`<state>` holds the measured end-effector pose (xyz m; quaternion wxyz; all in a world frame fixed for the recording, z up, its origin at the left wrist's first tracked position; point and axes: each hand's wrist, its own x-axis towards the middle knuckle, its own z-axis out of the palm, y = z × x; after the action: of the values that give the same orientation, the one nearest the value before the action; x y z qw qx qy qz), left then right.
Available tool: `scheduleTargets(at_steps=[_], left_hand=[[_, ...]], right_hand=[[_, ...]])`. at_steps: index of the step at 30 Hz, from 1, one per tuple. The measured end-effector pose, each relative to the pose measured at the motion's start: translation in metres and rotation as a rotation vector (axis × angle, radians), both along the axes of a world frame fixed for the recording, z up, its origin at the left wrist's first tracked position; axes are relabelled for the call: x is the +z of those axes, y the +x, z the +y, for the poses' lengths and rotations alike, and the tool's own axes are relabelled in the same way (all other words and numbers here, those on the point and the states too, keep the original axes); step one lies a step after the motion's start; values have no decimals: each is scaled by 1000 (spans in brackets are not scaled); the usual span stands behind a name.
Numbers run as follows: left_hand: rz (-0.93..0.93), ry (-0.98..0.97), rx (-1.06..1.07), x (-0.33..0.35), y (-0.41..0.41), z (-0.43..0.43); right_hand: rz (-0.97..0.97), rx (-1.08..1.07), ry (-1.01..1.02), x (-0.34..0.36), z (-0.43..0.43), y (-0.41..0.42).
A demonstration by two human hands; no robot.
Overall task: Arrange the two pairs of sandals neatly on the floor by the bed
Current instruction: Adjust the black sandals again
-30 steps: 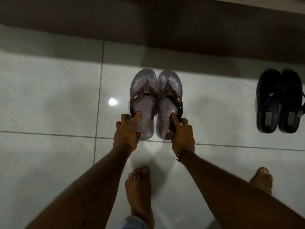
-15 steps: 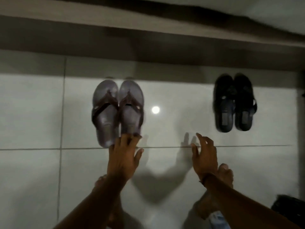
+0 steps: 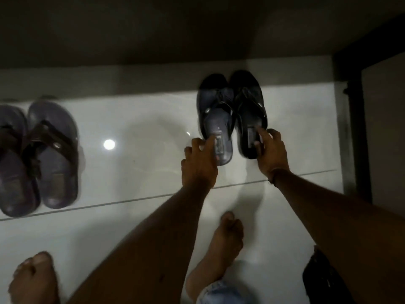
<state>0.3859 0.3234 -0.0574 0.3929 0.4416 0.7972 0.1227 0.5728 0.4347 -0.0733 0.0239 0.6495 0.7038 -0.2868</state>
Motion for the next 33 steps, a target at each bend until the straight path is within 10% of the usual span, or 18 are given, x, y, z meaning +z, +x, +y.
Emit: scheduleTargets(at_steps=[33], left_hand=[[22,-97,75,-17,8,-52]], right_hand=[[50,34,-98,-12,-62,6]])
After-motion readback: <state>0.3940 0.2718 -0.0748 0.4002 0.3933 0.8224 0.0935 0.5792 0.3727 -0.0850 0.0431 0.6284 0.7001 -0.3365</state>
